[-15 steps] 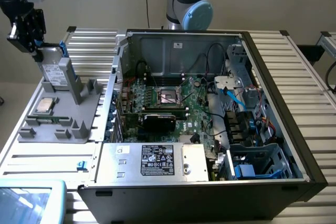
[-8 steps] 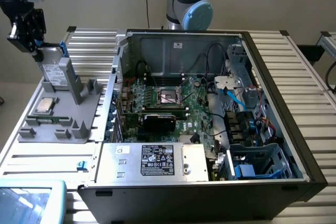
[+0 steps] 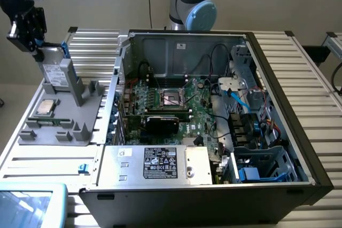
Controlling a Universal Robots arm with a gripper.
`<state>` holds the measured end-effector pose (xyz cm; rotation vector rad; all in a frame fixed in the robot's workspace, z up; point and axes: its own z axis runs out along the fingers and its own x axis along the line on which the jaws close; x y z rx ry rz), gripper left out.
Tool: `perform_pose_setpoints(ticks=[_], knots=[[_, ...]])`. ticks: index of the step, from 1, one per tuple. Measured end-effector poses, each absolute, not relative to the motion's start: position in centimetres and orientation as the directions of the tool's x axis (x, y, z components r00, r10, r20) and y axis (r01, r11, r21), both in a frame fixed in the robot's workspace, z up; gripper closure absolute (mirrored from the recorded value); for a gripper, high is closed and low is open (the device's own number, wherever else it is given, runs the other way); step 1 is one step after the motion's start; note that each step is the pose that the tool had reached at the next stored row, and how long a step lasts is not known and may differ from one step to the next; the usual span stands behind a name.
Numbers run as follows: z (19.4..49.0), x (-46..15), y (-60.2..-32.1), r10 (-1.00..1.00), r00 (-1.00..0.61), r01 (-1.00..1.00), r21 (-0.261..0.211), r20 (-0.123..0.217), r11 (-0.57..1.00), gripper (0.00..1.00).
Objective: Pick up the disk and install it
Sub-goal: 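Pick up the disk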
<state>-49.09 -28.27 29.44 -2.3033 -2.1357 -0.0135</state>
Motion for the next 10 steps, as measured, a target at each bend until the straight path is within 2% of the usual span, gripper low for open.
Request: perform_pose_setpoints(ticks=[10], knots=[[29.55,-49.04,-28.27,0.997,0.075,0.997,0.005,0.007,-0.075,0.63]])
